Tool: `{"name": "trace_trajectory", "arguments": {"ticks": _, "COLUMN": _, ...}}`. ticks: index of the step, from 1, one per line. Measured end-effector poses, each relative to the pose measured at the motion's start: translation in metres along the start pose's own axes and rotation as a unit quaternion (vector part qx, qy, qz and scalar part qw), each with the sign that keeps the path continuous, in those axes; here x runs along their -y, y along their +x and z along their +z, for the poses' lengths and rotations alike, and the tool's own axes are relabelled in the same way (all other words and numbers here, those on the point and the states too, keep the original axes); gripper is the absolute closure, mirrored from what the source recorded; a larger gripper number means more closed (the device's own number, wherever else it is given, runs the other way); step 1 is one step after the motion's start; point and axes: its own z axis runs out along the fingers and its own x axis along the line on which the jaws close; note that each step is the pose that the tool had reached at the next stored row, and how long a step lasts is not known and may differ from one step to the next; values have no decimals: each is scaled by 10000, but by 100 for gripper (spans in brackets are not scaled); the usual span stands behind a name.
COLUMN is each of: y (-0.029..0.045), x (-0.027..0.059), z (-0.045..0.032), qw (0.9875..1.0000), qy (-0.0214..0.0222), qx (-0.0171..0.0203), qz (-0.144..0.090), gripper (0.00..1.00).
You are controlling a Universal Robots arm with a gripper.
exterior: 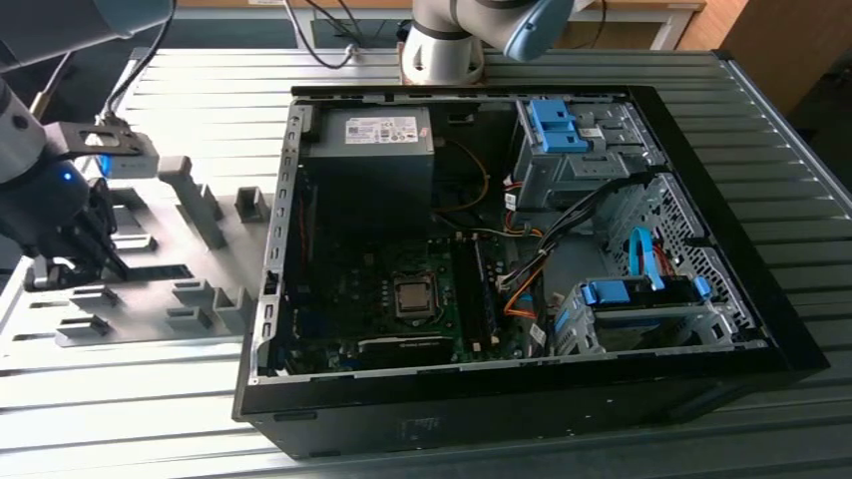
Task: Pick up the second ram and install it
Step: 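Pick up the second ram and move it above second insertion slot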
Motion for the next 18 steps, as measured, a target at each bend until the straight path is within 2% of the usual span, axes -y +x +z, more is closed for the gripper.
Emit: {"name": "trace_trajectory", "arguments": {"ticks": 18, "y": -12, "x": -12, "z": -450, "qw": 10000, "qy": 0, "qx": -9, "qz": 0, "gripper": 86}}
